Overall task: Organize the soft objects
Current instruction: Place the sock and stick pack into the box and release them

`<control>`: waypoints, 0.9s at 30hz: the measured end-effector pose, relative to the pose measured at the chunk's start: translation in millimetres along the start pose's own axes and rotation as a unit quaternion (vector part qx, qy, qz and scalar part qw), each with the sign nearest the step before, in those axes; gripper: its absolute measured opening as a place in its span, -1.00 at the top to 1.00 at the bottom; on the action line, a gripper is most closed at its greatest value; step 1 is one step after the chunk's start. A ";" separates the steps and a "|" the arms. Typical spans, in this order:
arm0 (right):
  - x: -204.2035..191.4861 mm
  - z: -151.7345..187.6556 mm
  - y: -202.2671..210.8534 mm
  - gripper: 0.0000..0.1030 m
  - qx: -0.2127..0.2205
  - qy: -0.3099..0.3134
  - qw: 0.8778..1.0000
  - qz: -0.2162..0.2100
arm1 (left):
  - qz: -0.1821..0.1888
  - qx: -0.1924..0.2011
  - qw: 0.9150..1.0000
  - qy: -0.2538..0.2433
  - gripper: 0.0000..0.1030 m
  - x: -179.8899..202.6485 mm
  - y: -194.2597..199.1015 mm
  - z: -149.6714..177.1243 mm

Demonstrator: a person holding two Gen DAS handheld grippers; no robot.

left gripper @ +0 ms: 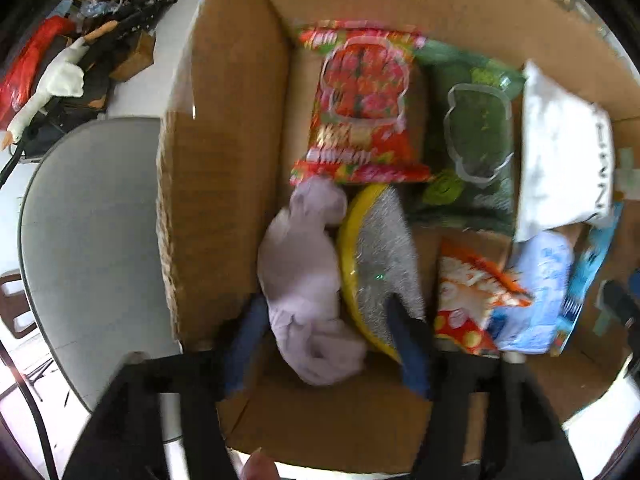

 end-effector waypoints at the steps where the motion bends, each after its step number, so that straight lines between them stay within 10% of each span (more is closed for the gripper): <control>1: -0.3 0.7 1.8 -0.55 0.002 -0.001 1.000 -0.001 | 0.006 0.009 1.000 0.004 -0.48 1.2 4.2 0.2; 11: -0.5 18.1 11.0 -1.00 -0.008 -0.002 1.000 -0.016 | 0.008 0.073 0.997 0.015 -0.53 26.8 53.8 17.3; 14: 3.3 27.9 19.3 -1.00 0.006 0.000 1.000 -0.008 | 0.010 0.099 0.995 0.016 -0.95 36.4 73.1 28.7; 27: 32.0 55.5 59.1 -1.00 0.063 -0.012 0.998 0.005 | 0.007 0.159 0.987 0.022 -0.96 51.6 102.3 60.1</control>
Point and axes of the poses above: each gripper's, at about its wrist camera, not at the fingertips, and y roughly against the way its jaws point, x to its right, z to its underside, the point moved 3 cm from there along -y, roughly the way its jaws point, and after that the axes turned 12 degrees about -y, right-handed, at the moved point
